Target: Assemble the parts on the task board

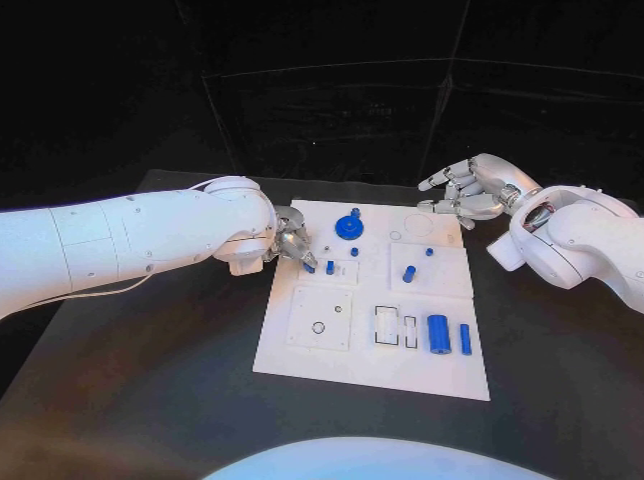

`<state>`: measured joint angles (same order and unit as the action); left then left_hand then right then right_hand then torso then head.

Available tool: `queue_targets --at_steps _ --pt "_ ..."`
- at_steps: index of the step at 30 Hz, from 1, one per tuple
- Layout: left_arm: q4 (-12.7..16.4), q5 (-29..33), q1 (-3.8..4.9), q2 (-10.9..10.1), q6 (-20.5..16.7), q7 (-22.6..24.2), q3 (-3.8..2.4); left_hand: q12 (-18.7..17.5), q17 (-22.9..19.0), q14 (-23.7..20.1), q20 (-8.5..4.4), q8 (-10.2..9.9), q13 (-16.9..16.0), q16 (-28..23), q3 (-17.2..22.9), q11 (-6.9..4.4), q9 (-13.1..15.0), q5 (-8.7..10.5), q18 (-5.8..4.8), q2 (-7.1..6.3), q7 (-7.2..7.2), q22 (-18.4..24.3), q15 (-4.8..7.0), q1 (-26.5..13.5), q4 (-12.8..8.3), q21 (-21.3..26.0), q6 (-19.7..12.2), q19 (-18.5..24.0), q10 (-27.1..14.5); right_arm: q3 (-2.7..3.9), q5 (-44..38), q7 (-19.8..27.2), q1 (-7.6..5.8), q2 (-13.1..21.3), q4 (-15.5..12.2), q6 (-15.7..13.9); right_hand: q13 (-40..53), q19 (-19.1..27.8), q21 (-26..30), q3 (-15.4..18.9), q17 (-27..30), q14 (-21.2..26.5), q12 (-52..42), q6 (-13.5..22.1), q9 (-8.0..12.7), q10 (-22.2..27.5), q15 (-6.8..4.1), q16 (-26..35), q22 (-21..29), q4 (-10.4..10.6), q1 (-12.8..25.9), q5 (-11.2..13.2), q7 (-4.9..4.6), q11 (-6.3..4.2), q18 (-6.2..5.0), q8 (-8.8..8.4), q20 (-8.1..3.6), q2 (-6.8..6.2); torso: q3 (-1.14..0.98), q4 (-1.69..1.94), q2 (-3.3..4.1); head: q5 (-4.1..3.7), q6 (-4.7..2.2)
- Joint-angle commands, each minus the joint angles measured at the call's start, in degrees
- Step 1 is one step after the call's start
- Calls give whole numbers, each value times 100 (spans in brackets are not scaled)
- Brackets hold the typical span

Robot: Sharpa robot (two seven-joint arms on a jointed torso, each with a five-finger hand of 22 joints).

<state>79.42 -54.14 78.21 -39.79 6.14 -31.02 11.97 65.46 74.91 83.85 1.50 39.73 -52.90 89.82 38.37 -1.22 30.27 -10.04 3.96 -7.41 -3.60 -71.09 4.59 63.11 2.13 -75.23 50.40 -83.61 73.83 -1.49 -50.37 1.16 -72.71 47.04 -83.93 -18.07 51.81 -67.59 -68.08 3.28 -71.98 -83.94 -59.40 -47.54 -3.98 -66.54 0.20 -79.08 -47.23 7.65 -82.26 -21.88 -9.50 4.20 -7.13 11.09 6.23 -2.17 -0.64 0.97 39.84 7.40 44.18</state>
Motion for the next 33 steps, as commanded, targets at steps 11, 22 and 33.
queue_targets --at_steps 11,22,33 --pt "13 -129 -11 18 164 -123 5 33 1509 615 -8 36 -3 18 791 -13 9 -34 29 31 47 -1 18 17 -771 6 0 -20 43 4 -10 63 -11 2 -15 4 8 -2 21 0 0 -209 -39 22 6 -8 -39 21 -3 26 11 -43 -4 9 -75 28 -25 48 2 -1 9 -8 -10" --pt "-42 -128 -12 68 220 -156 6 111 1509 615 -44 51 -70 18 490 -80 -63 -24 28 -13 151 -18 68 -361 -526 10 91 -24 125 4 -10 57 -11 0 -15 5 8 -2 21 0 0 -209 -39 22 6 -8 -39 21 -3 26 11 -43 -4 9 -75 29 -25 48 0 -1 6 -15 28" --pt "-133 -128 -12 124 275 -195 8 302 1509 615 -78 16 -296 18 -272 -114 -201 18 19 36 195 -57 99 -715 -140 0 318 -42 231 4 -10 51 -11 6 -21 11 -21 -2 33 24 13 -208 -38 23 6 0 -37 36 8 87 94 -29 -5 13 -76 46 -24 53 0 1 4 -26 37"
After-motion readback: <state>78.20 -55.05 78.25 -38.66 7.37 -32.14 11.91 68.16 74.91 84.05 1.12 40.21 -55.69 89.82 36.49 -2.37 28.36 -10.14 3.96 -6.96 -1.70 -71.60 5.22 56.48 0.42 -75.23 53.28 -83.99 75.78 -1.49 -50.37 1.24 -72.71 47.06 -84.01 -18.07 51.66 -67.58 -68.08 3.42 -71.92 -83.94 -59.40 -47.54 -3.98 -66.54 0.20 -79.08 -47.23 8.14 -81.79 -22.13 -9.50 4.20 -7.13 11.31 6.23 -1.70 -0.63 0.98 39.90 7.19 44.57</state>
